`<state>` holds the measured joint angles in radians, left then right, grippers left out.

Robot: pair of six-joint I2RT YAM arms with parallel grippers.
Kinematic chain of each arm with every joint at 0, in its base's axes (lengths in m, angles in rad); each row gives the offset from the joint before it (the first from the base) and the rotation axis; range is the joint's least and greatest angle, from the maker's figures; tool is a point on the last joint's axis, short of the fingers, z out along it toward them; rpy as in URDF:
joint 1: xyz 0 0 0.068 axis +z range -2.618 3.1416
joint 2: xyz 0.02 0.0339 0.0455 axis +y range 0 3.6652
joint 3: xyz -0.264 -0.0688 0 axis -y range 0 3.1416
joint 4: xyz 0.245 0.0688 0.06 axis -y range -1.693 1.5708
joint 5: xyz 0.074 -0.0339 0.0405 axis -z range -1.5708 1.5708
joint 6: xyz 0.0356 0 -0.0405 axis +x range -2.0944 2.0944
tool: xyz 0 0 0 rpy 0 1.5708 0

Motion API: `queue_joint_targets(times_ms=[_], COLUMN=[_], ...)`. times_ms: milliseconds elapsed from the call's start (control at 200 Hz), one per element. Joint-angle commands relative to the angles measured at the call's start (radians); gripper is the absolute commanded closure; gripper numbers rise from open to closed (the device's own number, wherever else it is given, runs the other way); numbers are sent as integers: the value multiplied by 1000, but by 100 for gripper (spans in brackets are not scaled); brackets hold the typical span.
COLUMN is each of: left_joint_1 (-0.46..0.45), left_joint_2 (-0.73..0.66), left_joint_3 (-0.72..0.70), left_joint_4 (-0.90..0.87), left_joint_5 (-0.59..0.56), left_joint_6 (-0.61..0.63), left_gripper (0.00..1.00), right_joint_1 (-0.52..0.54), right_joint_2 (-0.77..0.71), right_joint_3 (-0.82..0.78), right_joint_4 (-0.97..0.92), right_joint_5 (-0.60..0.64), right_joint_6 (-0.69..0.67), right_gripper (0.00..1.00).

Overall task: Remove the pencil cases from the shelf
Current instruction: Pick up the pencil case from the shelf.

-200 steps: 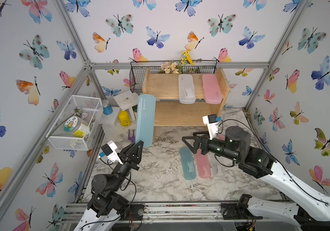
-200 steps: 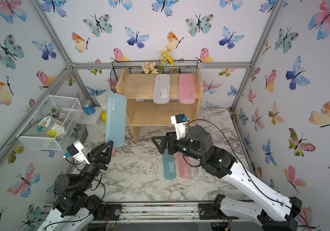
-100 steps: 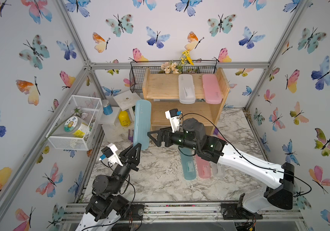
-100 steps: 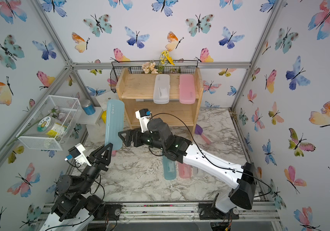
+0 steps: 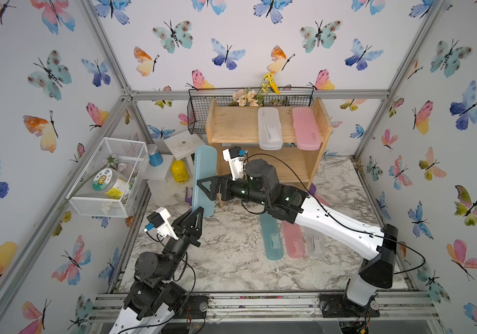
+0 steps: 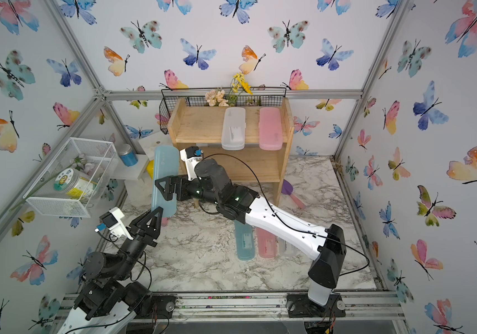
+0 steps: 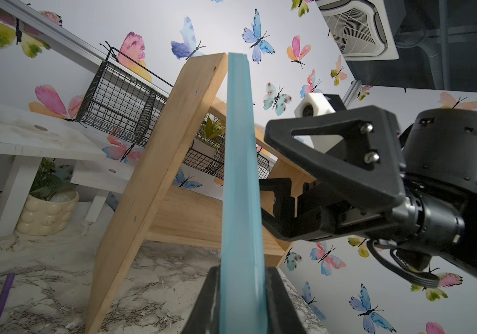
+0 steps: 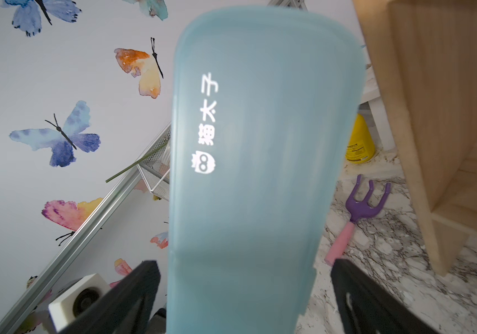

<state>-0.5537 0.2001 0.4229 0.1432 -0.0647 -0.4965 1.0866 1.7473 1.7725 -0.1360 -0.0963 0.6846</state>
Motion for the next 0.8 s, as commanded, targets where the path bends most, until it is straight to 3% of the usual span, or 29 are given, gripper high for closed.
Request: queue_joint_targets(times_ms=[0,426,516,681,796], left_joint_1=[-3,-3,-3,-4,-3], left_joint_2=[2,9,5,1,1], left_joint_3=[16,-2,-6,-14,-19], left_joint_4=[24,9,1,-5,-6], left_joint_5=[-30,-41,-46,-56,-60], left_joint_6=[19,18,18,12,7], left_gripper=[97,96,95,84,67], right_joint_1=[12,35,38,39,39], right_joint_2=[28,105,105,91,74], right_joint_3=[47,168,165,137,107], right_joint_4=[-38,-158,-173,-172,-156], right_joint_5=[28,95,114,137,145], right_joint_6=[-9,-17,-14,-14,-16], right_gripper=[1,1,6,19,25])
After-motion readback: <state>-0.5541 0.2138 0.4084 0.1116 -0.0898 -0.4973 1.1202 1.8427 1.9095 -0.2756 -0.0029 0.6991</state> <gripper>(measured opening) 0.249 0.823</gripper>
